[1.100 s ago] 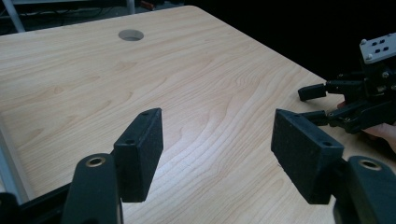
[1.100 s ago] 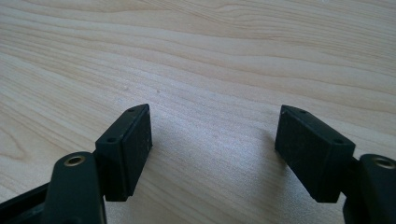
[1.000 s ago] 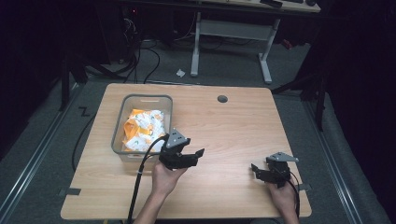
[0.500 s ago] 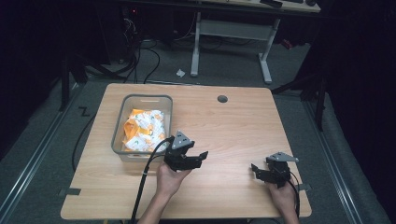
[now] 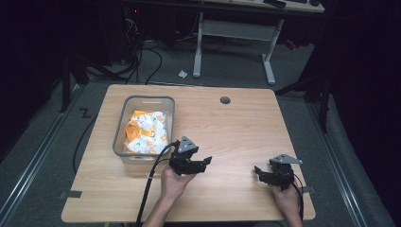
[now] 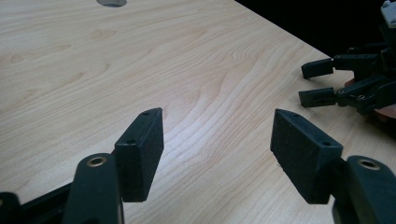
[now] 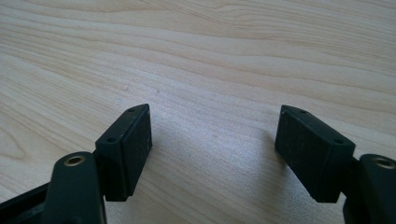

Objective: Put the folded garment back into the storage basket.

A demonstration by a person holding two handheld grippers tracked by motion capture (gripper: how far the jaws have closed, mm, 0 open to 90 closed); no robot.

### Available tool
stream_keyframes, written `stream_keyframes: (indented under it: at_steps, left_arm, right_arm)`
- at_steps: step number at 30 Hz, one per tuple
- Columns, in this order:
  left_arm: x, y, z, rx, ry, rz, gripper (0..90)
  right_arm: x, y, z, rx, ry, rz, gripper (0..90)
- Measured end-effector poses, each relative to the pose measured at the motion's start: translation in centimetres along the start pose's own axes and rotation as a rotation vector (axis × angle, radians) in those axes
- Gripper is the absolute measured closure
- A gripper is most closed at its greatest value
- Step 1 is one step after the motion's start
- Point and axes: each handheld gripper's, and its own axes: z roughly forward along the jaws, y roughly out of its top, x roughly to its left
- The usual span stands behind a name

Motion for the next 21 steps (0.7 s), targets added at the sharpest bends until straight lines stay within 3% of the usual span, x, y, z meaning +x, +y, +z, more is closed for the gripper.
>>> stream_keyframes:
  at_steps: [21]
  left_arm:
    - [-0.2,-1.7,1.8,0.054,0.019,-0.016,35.2]
  right_arm:
    - [0.0,0.0,0.0,0.000,0.001,0.000,27.6]
